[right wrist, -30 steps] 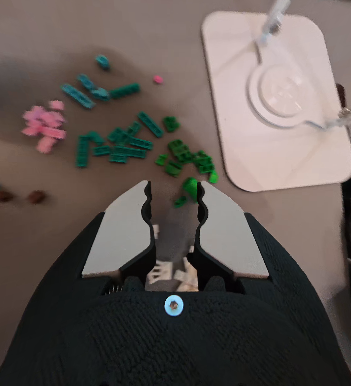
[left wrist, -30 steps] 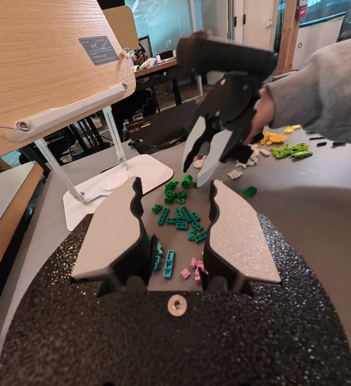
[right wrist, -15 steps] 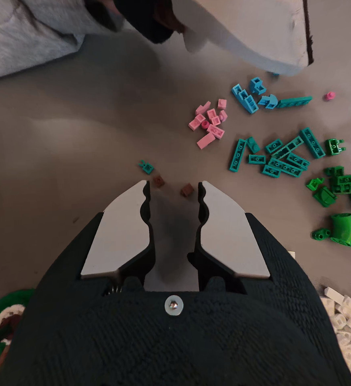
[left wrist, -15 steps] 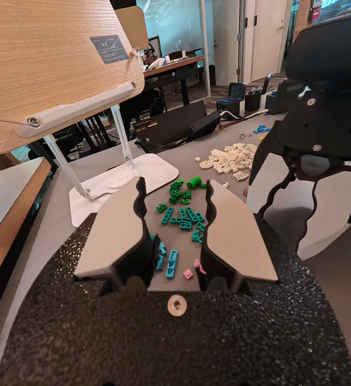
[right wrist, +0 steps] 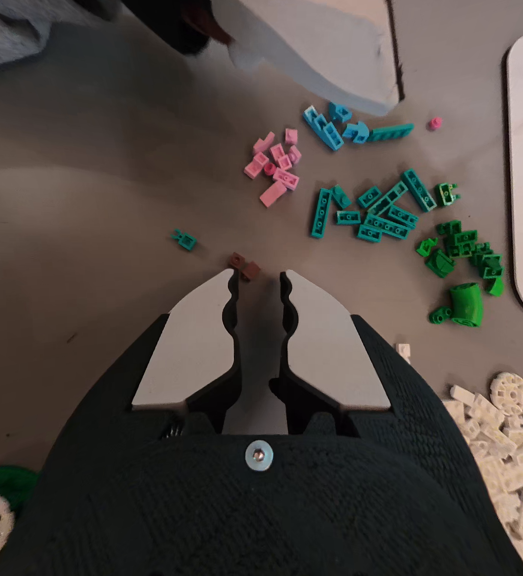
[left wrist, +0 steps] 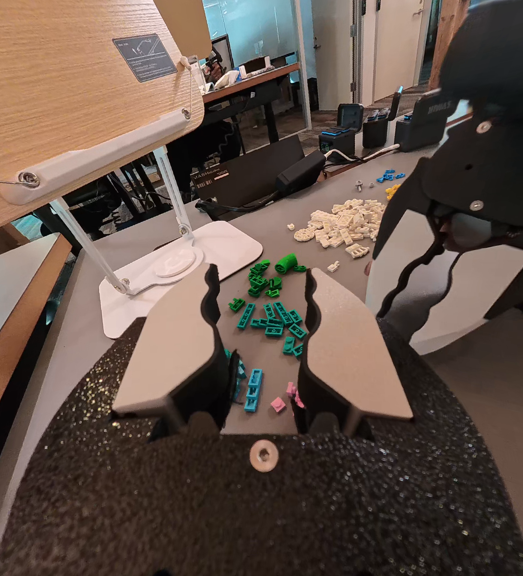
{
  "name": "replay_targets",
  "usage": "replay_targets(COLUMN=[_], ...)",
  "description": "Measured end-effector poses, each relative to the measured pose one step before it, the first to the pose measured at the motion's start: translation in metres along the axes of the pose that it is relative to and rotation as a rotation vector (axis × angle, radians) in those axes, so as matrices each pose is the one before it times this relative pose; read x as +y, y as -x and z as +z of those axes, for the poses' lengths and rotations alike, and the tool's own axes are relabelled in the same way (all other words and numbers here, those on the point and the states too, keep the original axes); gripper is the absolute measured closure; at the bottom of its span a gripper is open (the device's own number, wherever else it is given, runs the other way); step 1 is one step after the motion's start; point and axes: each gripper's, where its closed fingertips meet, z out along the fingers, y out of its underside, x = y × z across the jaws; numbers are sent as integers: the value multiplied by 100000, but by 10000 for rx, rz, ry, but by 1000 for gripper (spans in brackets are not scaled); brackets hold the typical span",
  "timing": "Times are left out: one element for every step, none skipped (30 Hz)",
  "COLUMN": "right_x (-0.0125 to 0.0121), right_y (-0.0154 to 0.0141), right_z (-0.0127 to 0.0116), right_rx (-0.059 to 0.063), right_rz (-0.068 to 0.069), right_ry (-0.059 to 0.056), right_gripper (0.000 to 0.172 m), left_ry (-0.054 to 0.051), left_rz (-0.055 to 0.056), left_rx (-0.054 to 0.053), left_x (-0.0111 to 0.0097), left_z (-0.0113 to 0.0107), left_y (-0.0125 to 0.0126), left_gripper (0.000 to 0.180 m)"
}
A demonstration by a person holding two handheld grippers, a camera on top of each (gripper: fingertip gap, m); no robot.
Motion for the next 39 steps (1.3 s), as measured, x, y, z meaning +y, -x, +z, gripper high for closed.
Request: replay_targets(right_x=[-624,-867,-752,-308,139,351,290,142,9,-69,-85,-135,-14,-6,21,-42,-115,-88,27,159,338,439,422,326,203,110,10,-71,-85,-48,64,178,209,246,307,405,516,578,626], right_y=[495,1045,1279,949,466,136,25,84,31,-7,-29,-86,-91,-17,-152,-522,-1003,-1423,-1727,-1902,-1536,-1006,-551,-309,-98,22,39,36,-12,-119,-134,-78,3,99,331,639,994,1201,1103], right_z=[-312,-298,-146,130,308,381,384,362,309,260,197,118,84,16,-62,-204,-329,-347,-208,10,254,417,483,439,335,194,27,-179,-365,-559,-758,-1012,-1292,-1549,-1759,-1858,-1846,-1729,-1529], right_rx=[-297,-579,-646,-379,-96,76,61,-66,-118,-124,-99,-45,-6,-46,6,210,414,530,601,675,482,243,67,11,-50,-77,-44,-1,61,138,155,131,135,132,48,-98,-266,-306,-154], right_rz=[-37,-92,-218,-334,-464,-487,-370,-158,41,110,70,7,-87,-87,-73,-111,-82,85,249,293,205,122,75,42,10,17,58,86,85,86,77,56,62,89,128,190,237,221,195], right_ry=[-350,-432,-289,55,367,462,364,215,116,54,41,0,71,79,118,38,-67,-100,-71,-7,103,170,176,151,89,49,-12,-79,-125,-135,-81,-37,-60,-100,-145,-160,-159,-188,-221], right_gripper=[145,143,143,143,143,143,144,145,146,150,154,158,162,162,163,163,163,163,163,163,163,163,163,162,159,156,153,150,149,147,147,146,146,146,146,146,146,146,146], left_ry=[-4,-5,-8,-8,3,9,6,-1,-1,-1,-1,-14,-35,-51,-50,-55,-51,-35,-30,-40,-55,-52,-46,-47,-52,-49,-36,-19,-1,21,18,-1,-23,-30,-59,-148,-275,-334,-275], left_rz=[-24,-26,-18,-2,7,8,5,4,-2,-22,-74,-135,-180,-185,-166,-140,-120,-107,-104,-93,-81,-77,-56,-49,-55,-58,-43,-18,28,62,81,98,116,137,155,95,-55,-157,-132], left_rx=[-21,-17,-10,2,-1,-3,0,0,-4,-12,-31,-1,15,6,-31,-86,-138,-168,-201,-197,-156,-125,-65,-12,32,43,61,60,49,48,63,80,101,129,181,171,188,300,480], left_x=[-3,5,-13,-17,11,9,15,-9,-8,-7,-15,-26,-49,-69,-80,-89,-87,-53,-57,-55,-79,-60,-58,-66,-86,-87,-67,-31,-3,30,13,-5,-48,-94,-151,-295,-438,-484,-365], left_z=[-5,-3,-6,-4,7,2,5,-9,-9,-23,-26,-14,-30,-36,-51,-67,-88,-79,-88,-80,-70,-66,-53,-42,-38,-25,-3,24,30,40,50,33,18,13,0,-4,22,82,169], left_y=[53,44,21,3,-2,4,-4,11,12,43,83,73,80,100,160,241,313,348,401,381,318,266,176,64,-25,-69,-123,-154,-164,-186,-211,-259,-310,-372,-486,-558,-702,-1013,-1405], left_gripper=[127,128,128,128,128,128,128,128,128,128,129,129,129,129,129,130,130,131,132,132,132,132,131,131,132,133,134,134,134,134,134,133,133,133,134,135,137,138,140])
